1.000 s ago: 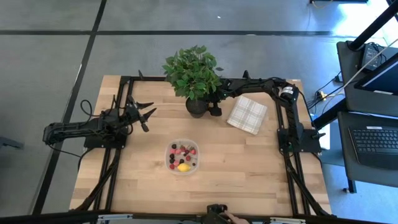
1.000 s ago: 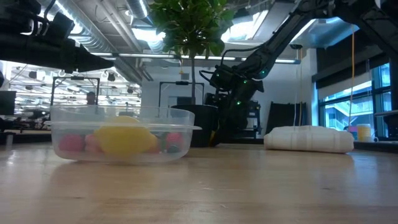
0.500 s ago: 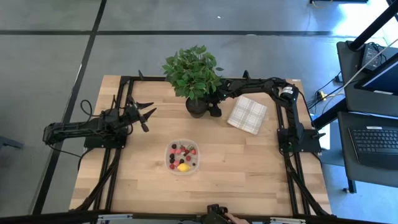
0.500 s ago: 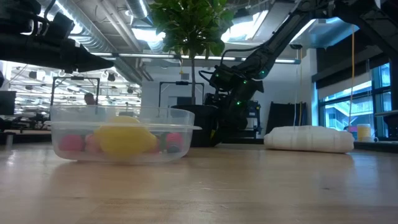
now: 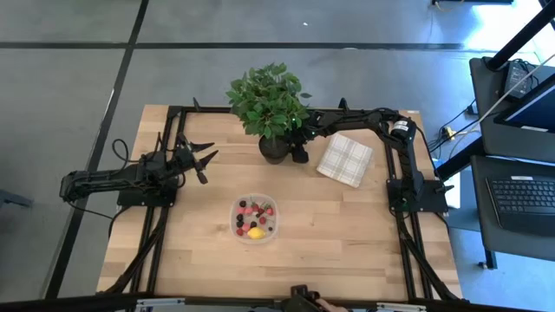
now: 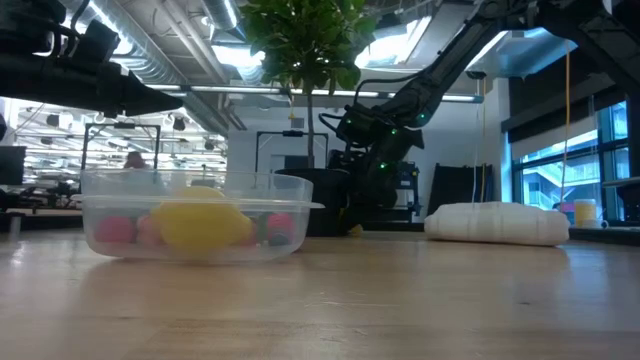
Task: Pick and placing Produce into tupperware
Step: Put the yellow lemon into the transparent bin
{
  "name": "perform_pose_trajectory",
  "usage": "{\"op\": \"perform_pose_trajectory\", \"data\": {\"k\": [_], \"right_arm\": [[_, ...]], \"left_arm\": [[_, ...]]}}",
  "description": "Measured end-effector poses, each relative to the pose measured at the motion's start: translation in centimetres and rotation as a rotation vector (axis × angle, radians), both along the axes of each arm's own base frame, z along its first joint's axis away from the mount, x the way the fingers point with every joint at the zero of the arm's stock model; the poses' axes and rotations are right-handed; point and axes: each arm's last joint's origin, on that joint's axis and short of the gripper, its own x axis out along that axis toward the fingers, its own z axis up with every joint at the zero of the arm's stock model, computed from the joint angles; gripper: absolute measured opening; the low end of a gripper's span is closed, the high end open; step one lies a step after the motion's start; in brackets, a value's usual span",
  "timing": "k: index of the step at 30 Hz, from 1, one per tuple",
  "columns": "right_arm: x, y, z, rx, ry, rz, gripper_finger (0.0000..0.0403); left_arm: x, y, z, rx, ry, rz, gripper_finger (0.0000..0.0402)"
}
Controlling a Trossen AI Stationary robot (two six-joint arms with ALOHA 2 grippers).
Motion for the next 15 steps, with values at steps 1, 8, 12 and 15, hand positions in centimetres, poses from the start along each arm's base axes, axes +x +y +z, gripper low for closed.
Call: {"op": "perform_pose_trajectory", "data": {"k": [1, 8, 12, 15], "right_arm": [[0.0, 0.0, 0.0, 0.003, 0.006, -0.002, 0.0211], [-0.9, 0.3, 0.9, 0.013, 0.076, -0.049, 0.0212], [-1.7, 0.5, 2.4, -0.012, 0.124, -0.074, 0.0212], [-2.4, 0.9, 3.7, -0.006, 0.153, -0.096, 0.0215]], "left_arm": [[0.0, 0.0, 0.0, 0.0, 0.0, 0.0, 0.0126], [0.0, 0.0, 0.0, 0.0, 0.0, 0.0, 0.0126], [0.0, 0.0, 0.0, 0.0, 0.0, 0.0, 0.0126], [0.0, 0.0, 0.0, 0.0, 0.0, 0.0, 0.0126]]}}
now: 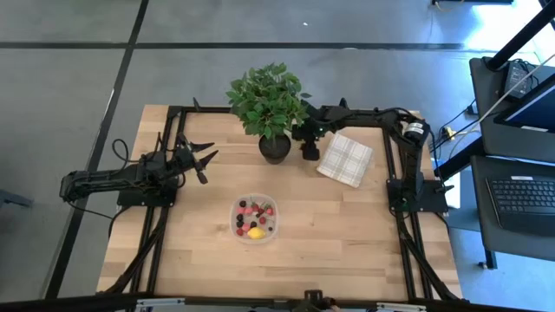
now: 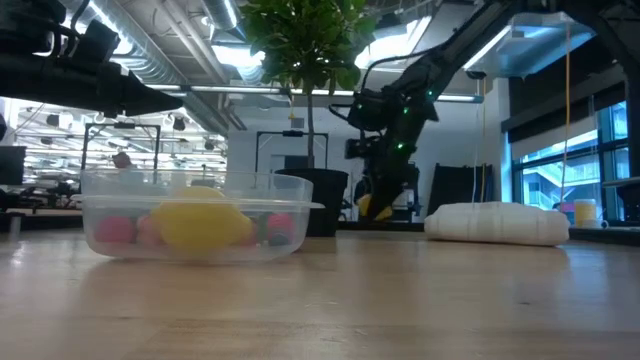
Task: Pick and placing Produce into tupperware
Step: Put the yellow lemon into the transparent bin
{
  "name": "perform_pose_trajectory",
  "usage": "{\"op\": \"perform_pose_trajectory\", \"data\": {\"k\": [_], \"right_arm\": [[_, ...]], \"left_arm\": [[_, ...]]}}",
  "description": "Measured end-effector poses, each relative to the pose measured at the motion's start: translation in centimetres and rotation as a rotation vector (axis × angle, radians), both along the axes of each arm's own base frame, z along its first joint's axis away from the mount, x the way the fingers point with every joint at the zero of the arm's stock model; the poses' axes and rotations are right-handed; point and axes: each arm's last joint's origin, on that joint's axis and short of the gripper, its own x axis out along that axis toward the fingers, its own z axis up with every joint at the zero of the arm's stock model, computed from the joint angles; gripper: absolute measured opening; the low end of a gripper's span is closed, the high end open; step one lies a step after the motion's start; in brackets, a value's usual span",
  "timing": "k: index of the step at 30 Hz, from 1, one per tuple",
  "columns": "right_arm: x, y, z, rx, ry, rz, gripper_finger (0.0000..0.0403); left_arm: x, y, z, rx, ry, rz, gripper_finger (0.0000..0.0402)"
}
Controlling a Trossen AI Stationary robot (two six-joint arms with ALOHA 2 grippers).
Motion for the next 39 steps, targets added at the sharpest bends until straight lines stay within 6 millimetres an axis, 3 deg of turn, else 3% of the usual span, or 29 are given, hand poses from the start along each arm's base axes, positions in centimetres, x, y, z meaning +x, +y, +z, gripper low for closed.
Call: {"op": "perform_pose_trajectory", "data": {"k": [11, 17, 24, 33, 39], "right_arm": [[-2.7, 2.2, 0.6, 0.191, 0.252, -0.094, 0.0212], [-2.7, 5.5, 0.7, 0.265, 0.393, -0.073, 0.0215], [-1.2, 11.3, 0.8, 0.31, 0.443, 0.035, 0.0214], [1.5, 18.0, 1.0, 0.357, 0.295, 0.198, 0.0212], [3.3, 21.0, 3.3, 0.336, 0.196, 0.279, 0.0219]], "left_arm": [[0.0, 0.0, 0.0, -0.011, -0.008, -0.001, 0.0126], [0.0, 0.0, 0.0, -0.023, -0.014, -0.001, 0.0126], [0.0, 0.0, 0.0, -0.023, -0.015, -0.001, 0.0126], [0.0, 0.0, 0.0, -0.024, -0.015, -0.001, 0.0126], [0.0, 0.0, 0.0, -0.025, -0.013, -0.001, 0.0126]]}}
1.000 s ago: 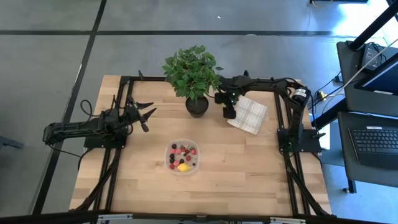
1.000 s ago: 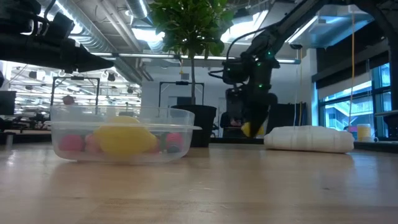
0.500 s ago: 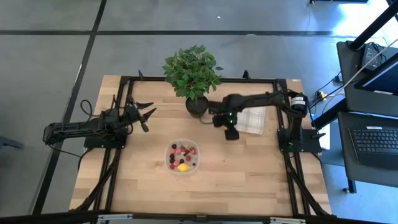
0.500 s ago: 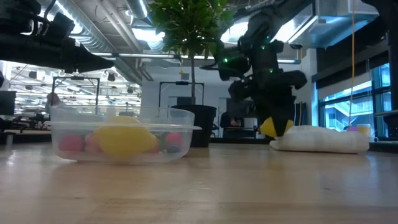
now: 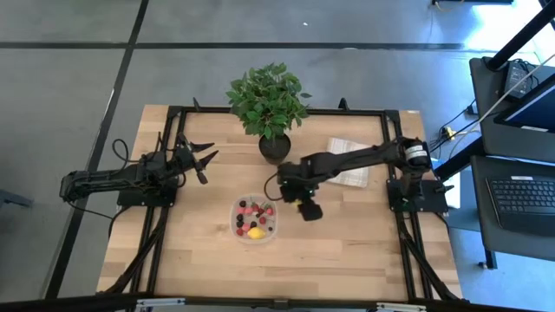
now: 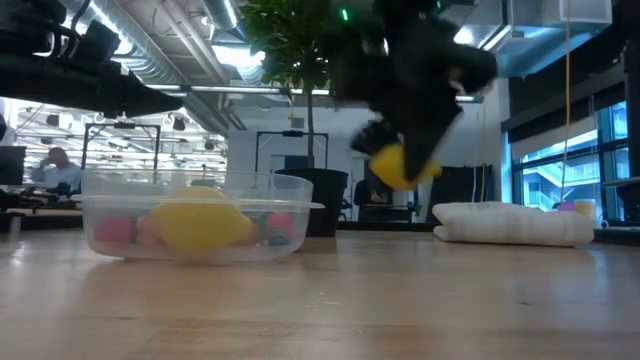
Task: Pick and placing Produce into tupperware
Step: Put the yellow lemon into the transparent bin, then return to Home Position
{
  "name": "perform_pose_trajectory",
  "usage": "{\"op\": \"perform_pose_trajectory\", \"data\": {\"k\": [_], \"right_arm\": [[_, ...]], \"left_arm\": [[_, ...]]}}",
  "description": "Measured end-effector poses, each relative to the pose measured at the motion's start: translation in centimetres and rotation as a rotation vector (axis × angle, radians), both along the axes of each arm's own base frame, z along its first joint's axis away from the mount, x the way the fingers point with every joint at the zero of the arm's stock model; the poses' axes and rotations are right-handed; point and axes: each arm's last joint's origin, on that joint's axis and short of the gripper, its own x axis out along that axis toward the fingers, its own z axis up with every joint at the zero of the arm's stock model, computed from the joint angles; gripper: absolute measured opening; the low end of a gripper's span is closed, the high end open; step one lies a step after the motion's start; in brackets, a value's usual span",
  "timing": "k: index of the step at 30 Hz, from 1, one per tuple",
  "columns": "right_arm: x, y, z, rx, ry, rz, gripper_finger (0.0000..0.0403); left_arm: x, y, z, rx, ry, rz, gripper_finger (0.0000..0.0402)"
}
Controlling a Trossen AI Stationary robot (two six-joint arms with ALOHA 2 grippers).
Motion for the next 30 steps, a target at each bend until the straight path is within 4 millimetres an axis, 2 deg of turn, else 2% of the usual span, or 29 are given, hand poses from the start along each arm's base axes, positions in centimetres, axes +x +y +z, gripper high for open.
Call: {"op": "perform_pose_trajectory", "data": {"k": [4, 7, 11, 17, 20, 23, 27, 30], "right_arm": [[1.7, 1.0, 2.7, -0.01, -0.145, 0.07, 0.0212], [3.2, 1.3, 4.3, -0.023, -0.322, 0.115, 0.0212], [4.8, 1.4, 5.3, -0.049, -0.552, 0.157, 0.0226], [6.3, 1.5, 4.4, -0.07, -0.758, 0.199, 0.021], [6.6, 1.6, 3.2, -0.053, -0.83, 0.206, 0.021], [6.5, 1.6, 2.0, -0.029, -0.834, 0.17, 0.0215], [6.6, 1.7, 0.3, -0.001, -0.798, 0.136, 0.0242], [6.9, 2.0, -1.2, 0.003, -0.773, 0.141, 0.0235]], "left_arm": [[0.0, 0.0, -0.1, -0.002, 0.008, 0.0, 0.0126], [0.0, 0.0, -0.1, -0.001, 0.009, 0.0, 0.0126], [0.0, 0.0, -0.1, -0.002, 0.014, 0.0, 0.0126], [0.0, 0.0, -0.2, -0.003, 0.02, 0.0, 0.0126], [0.0, 0.0, -0.2, -0.003, 0.023, 0.0, 0.0126], [0.0, 0.0, -0.2, -0.003, 0.026, 0.0, 0.0126], [0.0, 0.0, -0.4, -0.005, 0.038, -0.001, 0.0126], [0.0, 0.0, -0.4, -0.006, 0.038, -0.001, 0.0126]]}}
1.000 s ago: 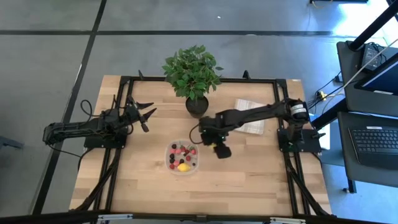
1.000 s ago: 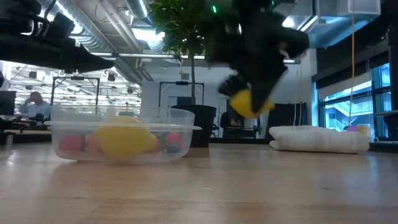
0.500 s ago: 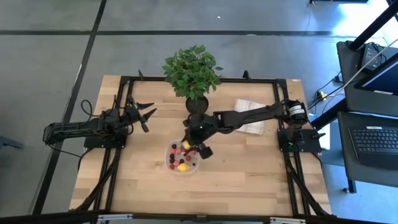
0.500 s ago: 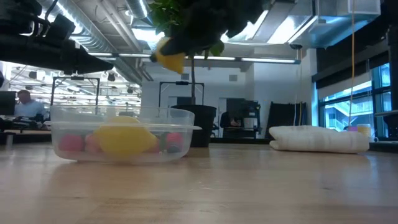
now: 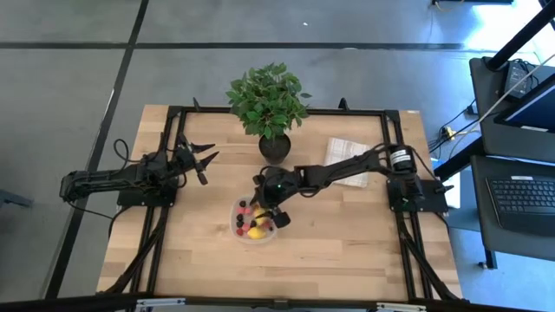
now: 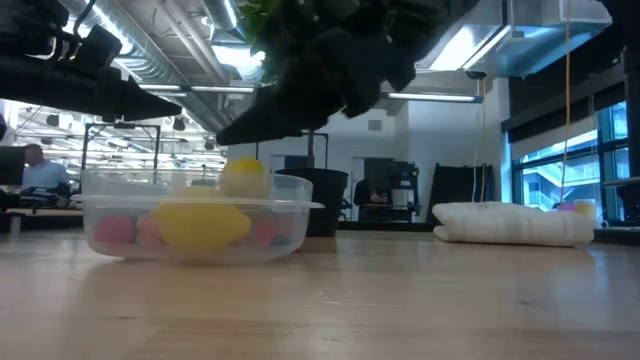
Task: Pick and placing Produce into tupperware
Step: Return to Home Position
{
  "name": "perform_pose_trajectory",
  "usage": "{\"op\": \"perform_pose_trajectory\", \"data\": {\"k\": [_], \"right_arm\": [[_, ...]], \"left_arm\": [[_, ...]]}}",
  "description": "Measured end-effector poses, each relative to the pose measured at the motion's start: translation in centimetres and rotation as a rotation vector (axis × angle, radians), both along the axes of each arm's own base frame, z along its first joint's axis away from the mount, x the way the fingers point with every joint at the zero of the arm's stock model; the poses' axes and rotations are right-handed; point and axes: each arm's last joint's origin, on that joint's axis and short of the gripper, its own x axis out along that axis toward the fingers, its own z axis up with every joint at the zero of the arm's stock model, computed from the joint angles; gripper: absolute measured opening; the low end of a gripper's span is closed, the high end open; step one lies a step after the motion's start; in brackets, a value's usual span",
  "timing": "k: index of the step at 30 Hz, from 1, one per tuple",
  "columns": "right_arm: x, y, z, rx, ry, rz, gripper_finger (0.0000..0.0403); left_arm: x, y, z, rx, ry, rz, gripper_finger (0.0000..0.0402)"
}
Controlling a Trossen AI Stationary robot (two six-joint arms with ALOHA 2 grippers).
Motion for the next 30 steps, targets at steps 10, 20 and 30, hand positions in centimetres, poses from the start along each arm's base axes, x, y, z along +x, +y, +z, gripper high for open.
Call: {"op": "perform_pose_trajectory", "data": {"k": [10, 20, 30], "right_arm": [[0.7, 0.4, -1.9, -0.003, -0.004, 0.011, 0.015], [0.2, -0.2, 0.2, -0.004, -0.036, -0.003, 0.0123], [-5.5, -2.4, 8.8, 0.038, 0.041, -0.084, 0.0123]], "left_arm": [[0.0, 0.0, 0.0, 0.0, 0.0, 0.0, 0.0126], [0.0, 0.0, 0.0, 0.0, 0.0, 0.0, 0.0126], [0.0, 0.0, 0.0, 0.0, 0.0, 0.0, 0.0126]]}}
